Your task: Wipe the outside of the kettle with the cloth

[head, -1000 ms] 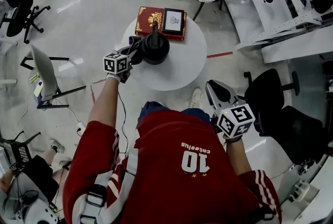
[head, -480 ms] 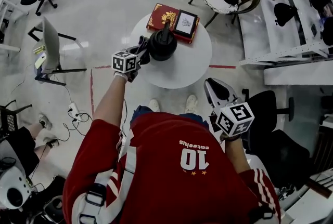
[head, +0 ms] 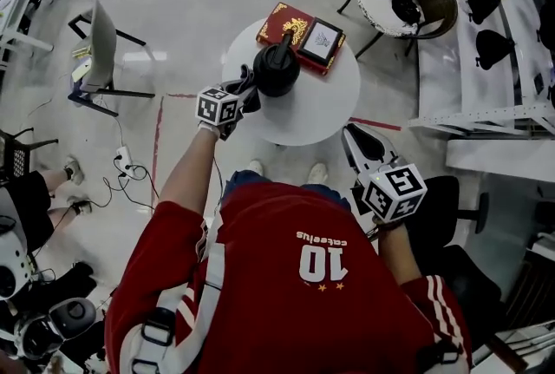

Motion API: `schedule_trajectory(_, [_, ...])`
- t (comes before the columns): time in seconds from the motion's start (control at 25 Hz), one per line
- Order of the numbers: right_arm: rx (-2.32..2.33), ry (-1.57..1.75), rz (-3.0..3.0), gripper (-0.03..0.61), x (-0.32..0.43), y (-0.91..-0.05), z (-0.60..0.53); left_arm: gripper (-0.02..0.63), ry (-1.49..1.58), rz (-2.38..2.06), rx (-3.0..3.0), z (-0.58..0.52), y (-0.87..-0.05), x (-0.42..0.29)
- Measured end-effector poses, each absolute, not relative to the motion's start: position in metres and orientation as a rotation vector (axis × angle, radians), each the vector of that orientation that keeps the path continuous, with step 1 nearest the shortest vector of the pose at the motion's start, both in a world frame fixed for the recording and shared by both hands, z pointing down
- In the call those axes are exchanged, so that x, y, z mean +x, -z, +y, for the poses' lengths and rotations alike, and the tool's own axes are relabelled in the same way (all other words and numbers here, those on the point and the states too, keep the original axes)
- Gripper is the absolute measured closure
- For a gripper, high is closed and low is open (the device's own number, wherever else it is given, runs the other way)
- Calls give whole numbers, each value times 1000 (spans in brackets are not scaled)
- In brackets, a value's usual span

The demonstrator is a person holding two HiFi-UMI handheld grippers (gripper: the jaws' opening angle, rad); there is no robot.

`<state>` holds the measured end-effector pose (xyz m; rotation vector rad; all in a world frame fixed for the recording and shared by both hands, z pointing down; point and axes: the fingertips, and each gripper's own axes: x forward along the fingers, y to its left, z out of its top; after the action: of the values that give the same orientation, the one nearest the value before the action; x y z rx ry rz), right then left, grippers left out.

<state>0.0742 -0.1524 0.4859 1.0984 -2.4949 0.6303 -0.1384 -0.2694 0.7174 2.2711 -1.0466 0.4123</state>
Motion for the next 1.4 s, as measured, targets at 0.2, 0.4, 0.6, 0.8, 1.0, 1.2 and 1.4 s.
schedule_trajectory(0.2, [1045, -625, -2519, 526, 89, -486, -155, 557, -461, -1060, 2259, -253, -723, -124])
schedule_trajectory(0.4, [1008, -631, -2532, 526, 103, -488, -156, 557, -474, -1071, 2239, -240, -726, -108])
schedule_trajectory(0.6, [975, -639, -2547, 526, 121, -490, -158, 557, -523, -1056, 2250, -231, -729, -81])
schedule_trajectory(0.8, [962, -640, -2550, 526, 147, -495, -158, 557, -570, -1056, 2252, -227, -736, -56])
schedule_trajectory(1.0, [956, -638, -2553, 526, 170, -499, -159, 557, -578, -1069, 2258, -229, -738, -31])
schedule_trajectory(1.2, [964, -644, -2555, 526, 194, -501, -161, 557, -574, -1091, 2267, -239, -737, -6])
schedule_trajectory(1.4, [982, -656, -2545, 527, 217, -506, -163, 557, -572, -1120, 2277, -253, -734, 13])
